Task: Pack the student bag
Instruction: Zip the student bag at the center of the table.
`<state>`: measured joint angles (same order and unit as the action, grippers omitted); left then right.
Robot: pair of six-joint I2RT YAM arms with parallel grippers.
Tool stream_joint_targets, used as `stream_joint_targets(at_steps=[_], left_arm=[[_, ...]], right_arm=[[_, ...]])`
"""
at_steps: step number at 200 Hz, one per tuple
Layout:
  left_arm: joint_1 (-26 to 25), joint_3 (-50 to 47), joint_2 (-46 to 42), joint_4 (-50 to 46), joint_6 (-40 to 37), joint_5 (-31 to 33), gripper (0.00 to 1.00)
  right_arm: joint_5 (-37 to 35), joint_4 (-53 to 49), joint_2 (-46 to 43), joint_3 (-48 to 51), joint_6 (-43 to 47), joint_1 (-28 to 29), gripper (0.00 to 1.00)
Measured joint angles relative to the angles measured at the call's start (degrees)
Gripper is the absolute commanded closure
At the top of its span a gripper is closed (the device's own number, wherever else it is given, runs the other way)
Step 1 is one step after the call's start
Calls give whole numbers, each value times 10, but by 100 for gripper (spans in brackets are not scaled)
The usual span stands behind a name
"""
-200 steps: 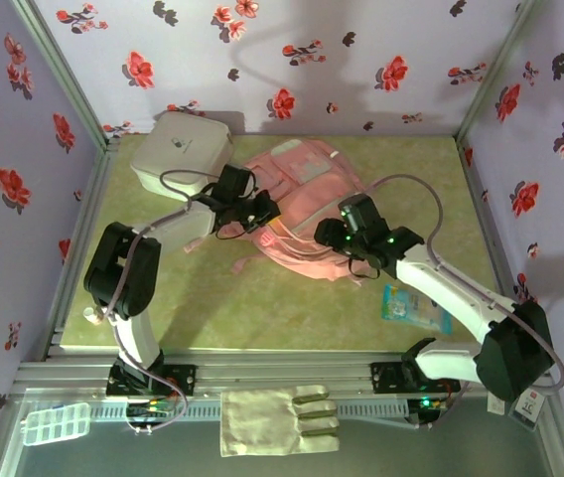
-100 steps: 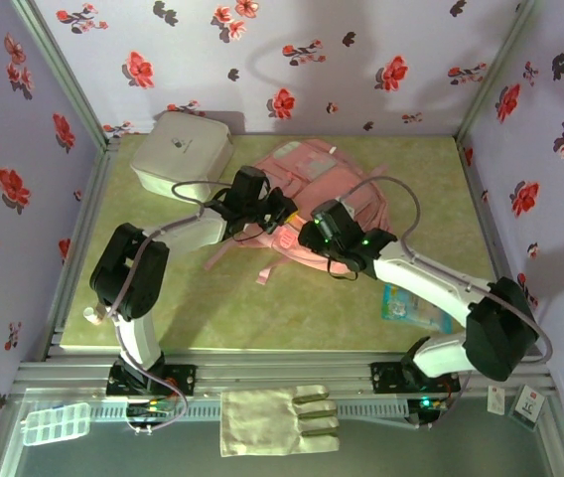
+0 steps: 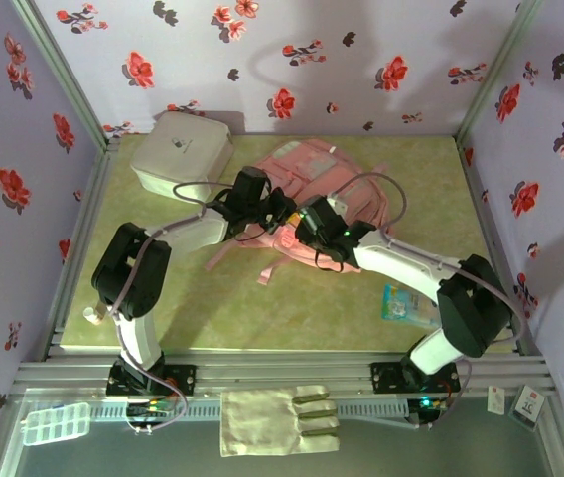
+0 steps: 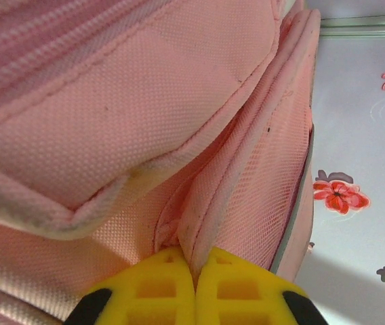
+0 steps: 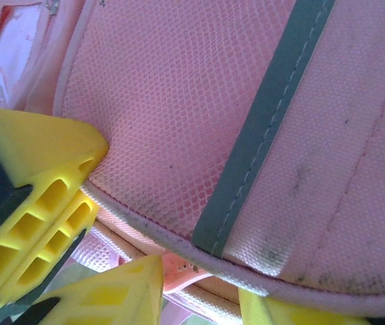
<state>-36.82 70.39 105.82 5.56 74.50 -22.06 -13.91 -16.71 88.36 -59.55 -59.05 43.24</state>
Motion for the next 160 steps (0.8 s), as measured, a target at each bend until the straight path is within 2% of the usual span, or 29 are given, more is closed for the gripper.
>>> stream_joint_targets(at_steps=[49,59,69,84,105,134,160], left_arm=[[0,1,2,0,0,2,100],[0,1,2,1,0,2,100],[0,1,2,1,0,3,100],[0,1,2,1,0,4,100],[0,1,2,3,0,4,100],[0,1,2,4,0,5,100],[0,1,2,7,0,4,100]], right_arm=[[-7,0,19,-11,-2,0,68],[-9,-3,22,-15,-1,0,71],[-11,-6,24,-16,-2,0,80],[-12,-9,25,-17,-3,-2,86],[-12,-14,25,-17,-1,-5,90],[-13,-20,23,-17,4,-7,100],[-13,-32,8,-16,14,-9,100]])
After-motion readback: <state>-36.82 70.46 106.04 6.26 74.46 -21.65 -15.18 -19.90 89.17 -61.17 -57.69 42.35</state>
